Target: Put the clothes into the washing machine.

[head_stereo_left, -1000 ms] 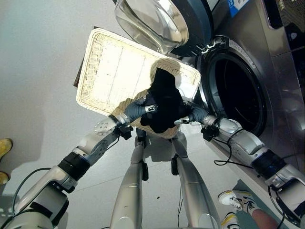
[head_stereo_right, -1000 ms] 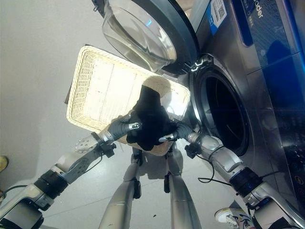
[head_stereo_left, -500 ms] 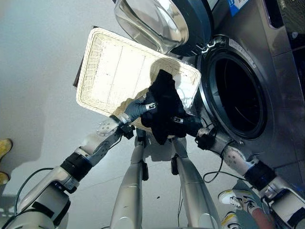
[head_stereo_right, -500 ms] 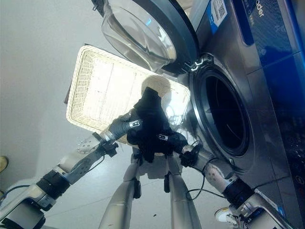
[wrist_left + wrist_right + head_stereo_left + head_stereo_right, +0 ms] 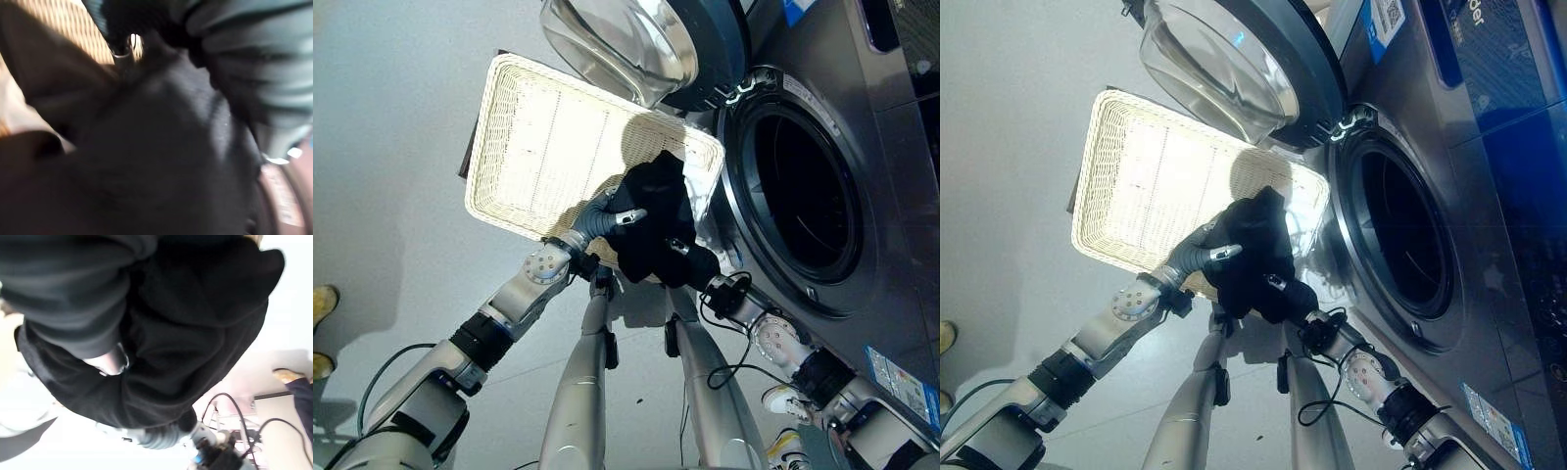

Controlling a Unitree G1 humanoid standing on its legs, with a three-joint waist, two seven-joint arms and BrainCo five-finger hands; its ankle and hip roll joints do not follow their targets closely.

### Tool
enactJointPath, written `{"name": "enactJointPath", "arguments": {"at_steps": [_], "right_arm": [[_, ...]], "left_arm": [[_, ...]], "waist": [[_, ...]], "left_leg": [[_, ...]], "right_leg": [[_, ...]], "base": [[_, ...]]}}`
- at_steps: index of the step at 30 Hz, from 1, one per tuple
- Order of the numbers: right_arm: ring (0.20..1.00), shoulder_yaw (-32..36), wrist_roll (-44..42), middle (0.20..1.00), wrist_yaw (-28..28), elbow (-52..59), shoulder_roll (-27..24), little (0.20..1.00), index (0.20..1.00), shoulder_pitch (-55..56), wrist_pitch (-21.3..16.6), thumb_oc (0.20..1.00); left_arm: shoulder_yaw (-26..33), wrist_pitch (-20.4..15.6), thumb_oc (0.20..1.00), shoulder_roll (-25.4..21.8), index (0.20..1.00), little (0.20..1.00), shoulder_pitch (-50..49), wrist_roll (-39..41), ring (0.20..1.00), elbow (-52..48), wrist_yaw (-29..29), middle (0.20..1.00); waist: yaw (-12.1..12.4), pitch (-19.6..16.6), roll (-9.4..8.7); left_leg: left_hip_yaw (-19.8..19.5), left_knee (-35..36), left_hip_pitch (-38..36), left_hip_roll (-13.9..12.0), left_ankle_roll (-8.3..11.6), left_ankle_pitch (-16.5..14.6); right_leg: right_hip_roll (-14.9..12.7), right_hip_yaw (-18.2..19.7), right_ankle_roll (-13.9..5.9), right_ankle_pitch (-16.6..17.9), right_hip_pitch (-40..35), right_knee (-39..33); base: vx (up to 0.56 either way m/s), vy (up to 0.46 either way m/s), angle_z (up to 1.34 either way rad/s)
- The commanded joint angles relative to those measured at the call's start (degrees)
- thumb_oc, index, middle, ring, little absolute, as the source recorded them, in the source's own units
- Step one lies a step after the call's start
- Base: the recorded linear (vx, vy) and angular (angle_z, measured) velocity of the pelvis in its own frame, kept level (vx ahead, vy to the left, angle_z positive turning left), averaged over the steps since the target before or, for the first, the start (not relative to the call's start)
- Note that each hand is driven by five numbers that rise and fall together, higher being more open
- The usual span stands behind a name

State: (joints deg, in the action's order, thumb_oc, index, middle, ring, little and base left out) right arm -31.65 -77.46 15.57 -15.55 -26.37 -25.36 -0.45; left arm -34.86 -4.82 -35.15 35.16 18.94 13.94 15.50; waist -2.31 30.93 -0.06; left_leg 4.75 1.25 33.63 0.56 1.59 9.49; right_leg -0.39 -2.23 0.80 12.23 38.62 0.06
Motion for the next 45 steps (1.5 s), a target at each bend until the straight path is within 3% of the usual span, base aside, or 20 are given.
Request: {"name": "enactJointPath", "arguments": {"at_steps": [1, 4, 10, 11, 17, 18, 21, 22, 26, 28, 29, 30, 31, 32, 33, 34, 37, 41, 42, 45], "right_arm": [[0.200, 3.73, -10.44, 0.200, 1.91, 4.82, 2.13, 0.200, 0.200, 0.67, -7.55, 0.200], [0.200, 9.11, -19.56, 0.200, 2.97, 2.33, 3.34, 0.200, 0.200, 2.27, -12.96, 0.200], [0.200, 18.53, -30.53, 0.200, 0.90, -1.21, 6.21, 0.200, 0.200, 2.93, -22.17, 0.200], [0.200, 23.03, -34.87, 0.200, -1.06, -2.71, 7.01, 0.200, 0.200, 1.87, -26.59, 0.200], [0.200, 32.53, -35.54, 0.200, -9.09, -4.74, 5.86, 0.200, 0.200, -4.26, -35.73, 0.200], [0.200, 37.85, -35.54, 0.200, -17.56, -7.08, 3.58, 0.200, 0.200, -8.36, -45.63, 0.200], [0.200, 41.78, -32.81, 0.200, -27.00, -10.22, 0.60, 0.200, 0.200, -11.48, -55.21, 0.200], [0.200, 45.43, -27.21, 0.200, -38.88, -13.27, -2.41, 0.200, 0.200, -13.82, -65.76, 0.200], [0.231, 47.31, -16.45, 0.231, -62.05, -22.56, -10.56, 0.231, 0.231, -17.93, -76.57, 0.231], [0.567, 45.94, -9.44, 0.567, -70.97, -26.48, -15.35, 0.567, 0.567, -19.50, -74.52, 0.567], [0.915, 45.02, -6.56, 0.915, -73.97, -26.58, -16.62, 0.915, 0.915, -20.20, -71.27, 0.915], [1.000, 44.72, -5.64, 1.000, -74.78, -26.35, -16.88, 1.000, 1.000, -20.47, -70.01, 1.000], [1.000, 42.83, -11.17, 1.000, -67.57, -24.72, -16.60, 1.000, 1.000, -21.26, -63.32, 1.000], [1.000, 42.77, -14.59, 1.000, -63.66, -24.97, -16.65, 1.000, 1.000, -21.43, -61.71, 1.000], [1.000, 41.37, -34.24, 1.000, -41.57, -27.93, -16.21, 1.000, 1.000, -21.93, -47.95, 1.000], [1.000, 40.29, -35.54, 1.000, -35.77, -29.64, -15.50, 1.000, 1.000, -22.92, -41.03, 1.000], [1.000, 39.38, -35.54, 1.000, -30.44, -26.82, -12.02, 1.000, 1.000, -21.89, -32.51, 1.000], [1.000, 38.40, -33.34, 1.000, -26.98, -26.87, -9.46, 1.000, 1.000, -19.76, -27.34, 1.000], [1.000, 36.68, -21.79, 1.000, -28.56, -27.17, -7.90, 1.000, 1.000, -19.01, -22.89, 1.000], [1.000, 32.73, 0.40, 1.000, -31.78, -28.10, -7.84, 1.000, 1.000, -17.45, -20.17, 1.000]], "left_arm": [[5.01, 3.33, 1.000, -0.42, 1.000, 1.000, -1.51, -12.99, 1.000, 0.76, 18.26, 1.000], [10.62, 4.25, 1.000, -1.04, 1.000, 1.000, -3.39, -14.37, 1.000, 2.06, 24.37, 1.000], [14.46, 4.06, 1.000, -0.46, 1.000, 1.000, -4.74, -10.07, 1.000, 6.09, 24.69, 1.000], [14.86, 3.35, 1.000, 0.45, 1.000, 1.000, -4.79, -8.87, 1.000, 8.50, 23.72, 1.000], [14.19, 2.78, 1.000, 0.81, 1.000, 1.000, -3.91, -7.43, 1.000, 12.49, 21.64, 1.000], [13.71, 2.39, 1.000, 0.88, 1.000, 1.000, -3.47, -6.14, 1.000, 14.60, 20.47, 1.000], [13.22, 1.82, 1.000, 0.52, 1.000, 1.000, -3.71, -5.24, 1.000, 15.42, 19.84, 1.000], [12.37, 1.83, 1.000, -0.01, 1.000, 1.000, -4.07, -4.59, 1.000, 15.44, 19.73, 1.000], [10.11, 3.27, 1.000, -1.18, 1.000, 1.000, -3.43, -3.05, 1.000, 14.36, 19.45, 1.000], [9.14, 4.21, 1.000, -2.46, 1.000, 1.000, -2.82, -1.53, 1.000, 13.53, 19.18, 1.000], [8.78, 4.28, 1.000, -2.88, 1.000, 1.000, -2.50, -0.65, 1.000, 13.50, 19.04, 1.000], [8.70, 4.26, 1.000, -2.92, 1.000, 1.000, -2.38, -0.40, 1.000, 13.55, 19.03, 1.000], [8.15, 3.80, 1.000, -2.75, 1.000, 1.000, -2.15, 0.52, 1.000, 14.14, 18.89, 1.000], [8.21, 3.76, 1.000, -2.79, 1.000, 1.000, -1.96, 0.61, 1.000, 14.23, 18.82, 1.000], [7.84, 3.30, 1.000, -2.76, 1.000, 1.000, -1.49, 1.44, 1.000, 15.14, 18.39, 1.000], [7.97, 2.66, 1.000, -2.64, 1.000, 1.000, -1.07, 1.92, 1.000, 15.74, 17.93, 1.000], [8.31, 1.63, 1.000, -2.45, 1.000, 1.000, -1.30, 2.18, 1.000, 16.03, 17.20, 1.000], [8.30, 0.44, 1.000, -1.16, 1.000, 1.000, -2.37, 0.82, 1.000, 16.32, 17.18, 1.000], [8.56, 0.13, 1.000, -0.24, 1.000, 1.000, -2.04, 0.02, 1.000, 16.31, 17.56, 1.000], [9.22, -0.39, 1.000, 0.40, 1.000, 1.000, -2.05, 0.38, 1.000, 15.54, 17.84, 1.000]], "waist": [[-0.98, -1.14, 2.06], [-1.00, -1.14, 2.52], [-1.32, -1.14, 3.41], [-1.43, -1.14, 3.77], [-1.26, -1.14, 4.29], [-1.09, -1.14, 4.40], [-0.94, -1.14, 4.42], [-0.80, -1.14, 4.43], [-0.24, -1.14, 4.62], [-0.02, -1.14, 4.73], [0.03, -1.14, 4.83], [0.01, -1.14, 4.89], [0.17, -1.14, 5.17], [0.15, -1.14, 5.15], [0.41, -1.14, 5.28], [0.63, -1.14, 5.43], [0.76, -1.14, 5.47], [0.79, -1.14, 5.51], [0.72, -1.14, 5.48], [0.73, -1.14, 5.26]], "left_leg": [[0.79, -3.69, 1.81, 3.59, -0.13, -1.29], [1.39, -3.85, 1.19, 3.37, 0.23, -1.79], [2.01, -4.07, 0.47, 3.20, 0.59, -2.43], [2.21, -4.03, 0.22, 3.02, 0.70, -2.57], [2.55, -4.59, 0.50, 2.61, 0.90, -2.72], [2.39, -4.99, 0.03, 2.52, 0.98, -3.45], [2.27, -5.22, -0.07, 2.46, 1.00, -3.76], [1.91, -5.43, -0.01, 2.48, 0.96, -4.04], [1.01, -5.96, 1.35, 2.84, 0.68, -3.65], [0.60, -6.56, 2.16, 2.98, 0.66, -3.56], [0.45, -6.73, 2.49, 3.04, 0.69, -3.48], [0.43, -6.78, 2.62, 3.06, 0.69, -3.45], [0.20, -6.85, 2.34, 3.16, 0.72, -3.89], [0.23, -6.83, 2.79, 3.21, 0.67, -3.45], [0.07, -6.79, 2.60, 3.28, 0.70, -3.69], [0.03, -6.55, 3.11, 3.37, 0.64, -3.07], [0.08, -6.83, 3.97, 3.40, 0.69, -2.78], [-0.03, -6.49, 3.20, 3.44, 0.82, -3.24], [0.21, -5.70, 3.51, 3.41, 0.78, -2.48], [0.50, -5.01, 3.14, 3.30, 0.79, -2.52]], "right_leg": [[-0.55, -3.37, -5.23, -3.14, -0.72, 3.33], [-0.80, -3.38, -5.34, -3.58, -1.09, 3.56], [-1.05, -3.07, -5.51, -4.07, -1.39, 4.17], [-1.14, -3.07, -5.62, -4.29, -1.51, 4.52], [-1.37, -3.34, -5.65, -4.44, -1.30, 5.32], [-1.20, -3.39, -5.67, -5.08, -1.82, 5.82], [-1.12, -3.51, -5.64, -5.18, -2.03, 5.94], [-0.99, -3.57, -5.59, -5.26, -2.19, 6.02], [-0.96, -3.79, -5.42, -4.53, -1.07, 6.29], [-1.03, -3.96, -5.41, -4.51, -0.43, 6.75], [-1.04, -4.04, -5.44, -4.47, -0.15, 6.87], [-1.04, -4.06, -5.45, -4.44, -0.03, 6.91], [-1.10, -4.12, -5.50, -4.94, -0.33, 6.94], [-1.15, -4.16, -5.42, -4.52, 0.08, 6.85], [-1.18, -4.33, -5.44, -4.83, -0.05, 6.90], [-1.24, -4.42, -5.28, -4.26, 0.41, 6.66], [-1.41, -4.76, -5.14, -4.10, 1.10, 6.80], [-1.40, -4.93, -5.18, -4.72, 0.26, 6.68], [-1.33, -5.08, -5.05, -4.16, 0.58, 6.17], [-1.16, -5.13, -5.02, -4.26, 0.36, 5.72]], "base": [[0.02, -0.041, -0.02], [0.00, 0.000, 0.00], [0.02, 0.012, -0.05], [0.03, 0.005, -0.05], [0.03, -0.020, -0.07], [0.06, -0.041, -0.05], [0.02, -0.027, 0.00], [0.05, -0.049, 0.06], [0.00, -0.059, 0.08], [0.01, -0.062, 0.10], [0.00, -0.034, 0.10], [0.02, -0.025, 0.11], [0.00, -0.012, 0.07], [0.00, 0.000, 0.00], [0.00, 0.000, 0.00], [0.00, 0.000, 0.00], [-0.02, -0.043, 0.01], [0.00, -0.007, -0.01], [-0.01, 0.017, -0.04], [-0.02, 0.013, -0.05]]}}
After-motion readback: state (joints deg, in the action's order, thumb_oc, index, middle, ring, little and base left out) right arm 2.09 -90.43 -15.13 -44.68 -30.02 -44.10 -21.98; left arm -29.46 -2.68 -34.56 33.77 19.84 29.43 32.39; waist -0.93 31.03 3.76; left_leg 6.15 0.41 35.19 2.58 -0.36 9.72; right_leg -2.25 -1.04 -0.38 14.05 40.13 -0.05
